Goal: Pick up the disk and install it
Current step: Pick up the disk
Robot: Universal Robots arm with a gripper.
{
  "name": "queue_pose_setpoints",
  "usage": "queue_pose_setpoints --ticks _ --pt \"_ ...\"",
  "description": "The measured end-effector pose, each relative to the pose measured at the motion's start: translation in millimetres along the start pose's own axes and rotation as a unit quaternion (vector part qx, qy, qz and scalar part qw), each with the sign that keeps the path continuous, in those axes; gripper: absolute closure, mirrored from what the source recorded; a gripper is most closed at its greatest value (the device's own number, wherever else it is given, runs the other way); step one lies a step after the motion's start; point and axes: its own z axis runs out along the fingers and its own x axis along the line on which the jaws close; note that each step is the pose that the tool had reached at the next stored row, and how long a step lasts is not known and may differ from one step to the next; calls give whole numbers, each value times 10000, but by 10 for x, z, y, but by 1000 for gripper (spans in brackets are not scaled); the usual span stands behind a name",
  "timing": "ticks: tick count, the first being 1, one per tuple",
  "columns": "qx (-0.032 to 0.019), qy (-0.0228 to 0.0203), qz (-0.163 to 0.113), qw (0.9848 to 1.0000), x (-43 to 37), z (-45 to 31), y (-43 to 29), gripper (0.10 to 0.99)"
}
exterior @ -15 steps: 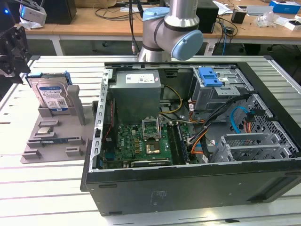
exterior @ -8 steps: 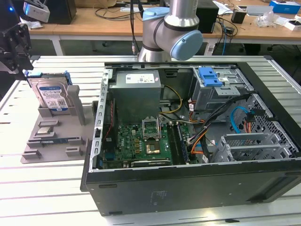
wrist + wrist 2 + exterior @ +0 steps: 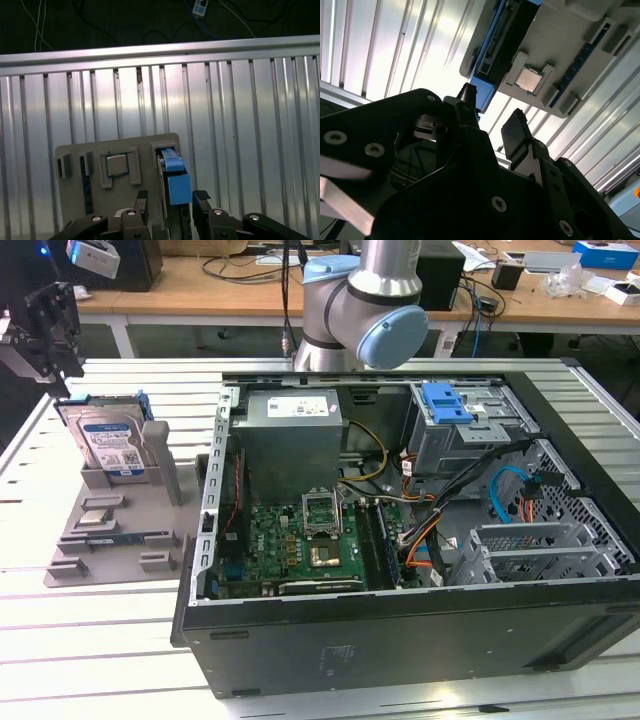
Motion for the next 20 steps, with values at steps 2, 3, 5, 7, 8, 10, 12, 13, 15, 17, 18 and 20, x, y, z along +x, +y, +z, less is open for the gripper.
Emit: queue_pose_setpoints --ticks 2,3,5,7,8,10,12,13,15,17,18,20 --pt "-1 1 -34 10000 -83 54 -2 604" --pt "-2 4 -84 10000 -118 96 -1 604" --pt "-5 13 -193 9998 -134 149 -2 604" --pt "-7 19 -338 9994 -134 179 -3 604" --pt "-10 24 -435 9991 -134 196 -3 604" --pt "-11 27 -496 9988 -127 243 -6 604" --pt "-11 27 -497 9988 -108 275 -9 604" --pt "-11 28 -496 9988 -102 287 -10 604" --pt "-12 32 -503 9987 -92 334 -33 604" --pt "-11 47 -522 9986 -93 405 -57 604" --pt "-12 49 -527 9986 -92 424 -58 604" --pt "-12 50 -544 9985 -91 473 -60 604"
